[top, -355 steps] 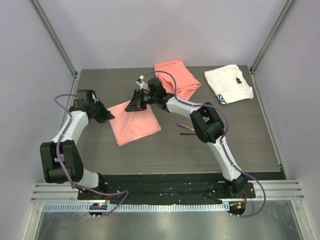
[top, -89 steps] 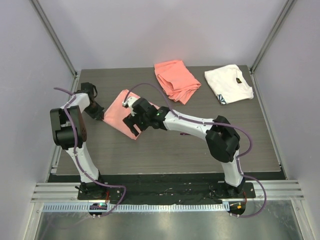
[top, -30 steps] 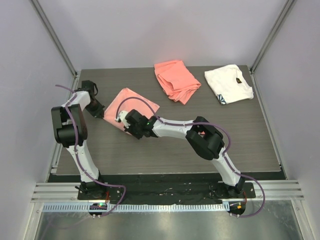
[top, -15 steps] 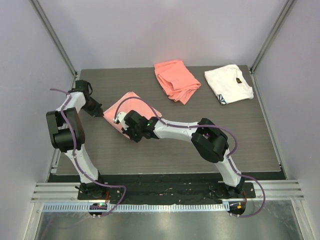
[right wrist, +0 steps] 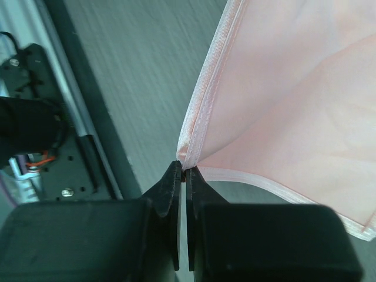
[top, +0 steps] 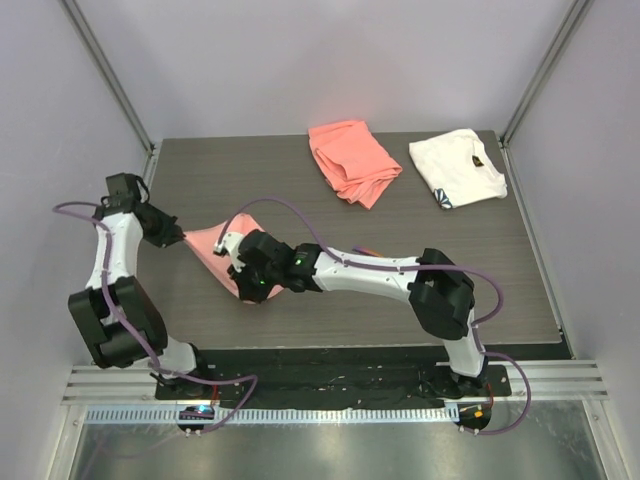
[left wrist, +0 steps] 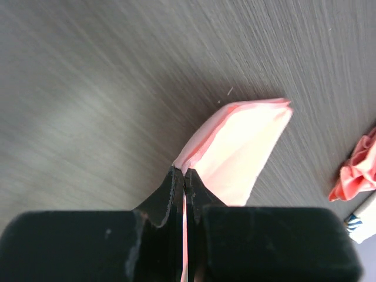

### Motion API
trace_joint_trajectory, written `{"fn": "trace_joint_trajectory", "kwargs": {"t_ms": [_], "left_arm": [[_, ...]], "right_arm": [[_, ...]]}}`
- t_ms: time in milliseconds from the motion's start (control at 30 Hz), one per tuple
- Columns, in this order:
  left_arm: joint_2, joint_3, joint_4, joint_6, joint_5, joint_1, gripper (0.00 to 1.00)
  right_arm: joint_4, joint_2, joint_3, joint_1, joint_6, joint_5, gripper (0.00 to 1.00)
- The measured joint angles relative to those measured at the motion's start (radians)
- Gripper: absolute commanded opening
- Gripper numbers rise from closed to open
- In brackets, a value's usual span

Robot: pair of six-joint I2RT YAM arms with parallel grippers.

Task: Fold the napkin into a case and place the utensils inside
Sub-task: Pick up the upper triangle-folded napkin from the center of the board, then turn over the upper triangle folded napkin at the center of the board.

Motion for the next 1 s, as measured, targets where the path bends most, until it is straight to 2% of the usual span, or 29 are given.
{"fn": "trace_joint_trajectory", "kwargs": {"t_ms": [267, 600, 733, 833, 1000], "left_arm": [[-0.205, 0.041, -0.145, 0.01, 0.008, 0.145, 0.0], [-0.319, 0.254, -0.286, 0.012, -0.092, 0.165, 0.0], [-0.292, 0.292, -0.301, 0.012, -0.098, 0.164, 0.0], [-0.213, 0.295, -0.302, 0.01, -0.087, 0.129, 0.0], [0.039, 0.343, -0.245, -0.008, -0.091, -0.058, 0.0]], "right_arm": [[0.066, -0.036, 0.031, 0.044, 0.114, -0.109, 0.01], [0.281, -0.037, 0.065, 0.07, 0.313, -0.275, 0.01], [0.443, -0.047, 0.002, 0.061, 0.426, -0.336, 0.01], [0.601, -0.049, -0.088, 0.029, 0.548, -0.378, 0.01], [0.839, -0.049, -0.282, -0.095, 0.738, -0.435, 0.01]]}}
